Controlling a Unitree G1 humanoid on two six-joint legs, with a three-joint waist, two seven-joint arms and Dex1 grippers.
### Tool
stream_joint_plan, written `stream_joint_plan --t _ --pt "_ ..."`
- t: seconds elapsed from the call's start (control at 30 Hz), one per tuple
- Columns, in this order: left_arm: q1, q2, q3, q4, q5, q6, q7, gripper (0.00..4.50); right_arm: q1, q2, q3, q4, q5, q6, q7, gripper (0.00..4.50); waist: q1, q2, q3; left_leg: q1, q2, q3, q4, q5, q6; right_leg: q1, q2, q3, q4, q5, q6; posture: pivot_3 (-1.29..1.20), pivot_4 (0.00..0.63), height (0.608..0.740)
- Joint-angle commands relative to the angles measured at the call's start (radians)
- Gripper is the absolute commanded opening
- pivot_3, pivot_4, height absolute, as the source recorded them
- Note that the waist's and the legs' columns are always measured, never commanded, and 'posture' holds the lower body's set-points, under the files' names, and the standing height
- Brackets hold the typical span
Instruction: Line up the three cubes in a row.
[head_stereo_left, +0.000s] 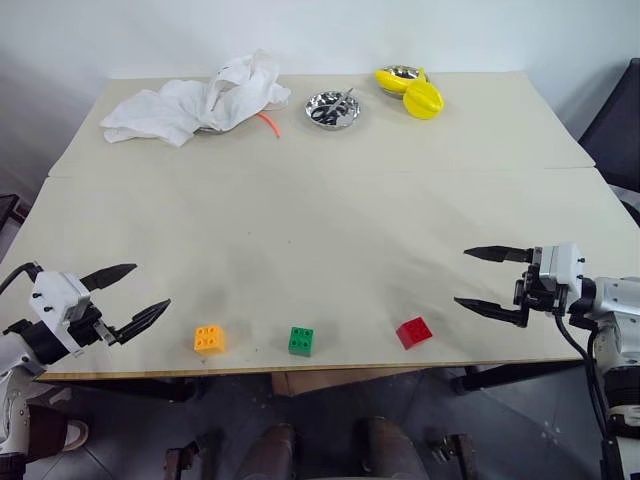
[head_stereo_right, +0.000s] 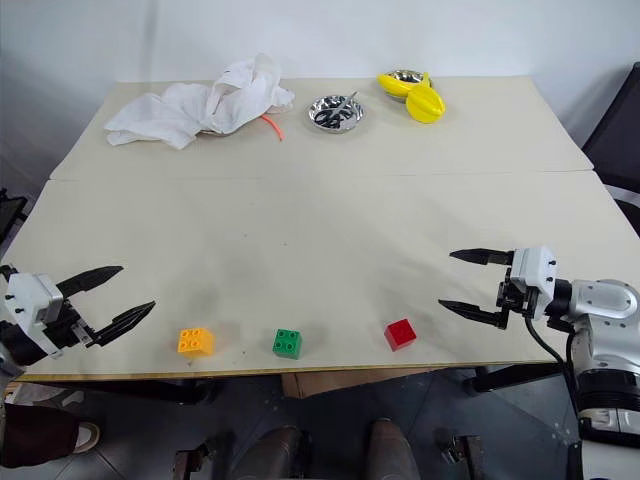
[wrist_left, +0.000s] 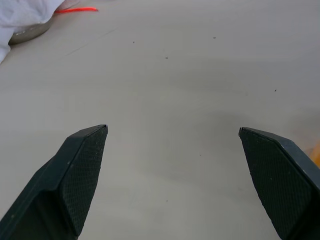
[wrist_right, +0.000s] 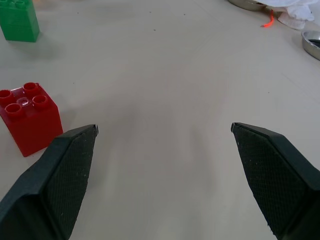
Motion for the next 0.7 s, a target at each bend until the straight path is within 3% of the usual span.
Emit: stream_joint_plan --t 0.03,0.3,0.57,0.7 --pt "-0.001 0.02 0.017 -0.012 -0.006 -0.008 -0.006 4.48 -0.006 -0.001 -0.022 -0.002 0.014 -0.022 0.001 4.5 0.0 0.0 0.0 0.0 0.0 0.0 0.0 0.0 0.0 0.0 0.0 0.0 0.0 0.0 0.0 0.0 0.15 0.74" --pt "0.008 0.015 0.008 -0.098 -0.119 0.079 -0.098 4.48 0.008 -0.094 -0.086 0.06 0.02 -0.021 0.01 4.5 0.003 0.001 0.0 0.0 0.0 0.0 0.0 0.0 0.0 0.0 -0.001 0.0 0.0 0.0 0.0 0.0 0.15 0.74" --pt "0.056 0.016 -0.088 -0.272 -0.144 0.095 -0.213 4.48 0.047 -0.242 -0.137 0.254 -0.025 -0.111 0.047 4.5 -0.002 0.001 0.001 0.0 0.0 0.0 0.0 0.0 0.0 0.001 -0.001 0.0 -0.002 0.0 0.0 0.0 0.15 0.74" --pt "0.065 0.028 -0.102 -0.348 -0.203 0.183 -0.221 4.48 0.076 -0.24 -0.127 0.187 -0.01 -0.082 0.062 4.5 -0.003 0.002 0.001 0.0 0.001 0.001 0.0 0.0 0.0 0.001 0.0 0.0 -0.001 0.0 -0.001 0.0 0.15 0.74"
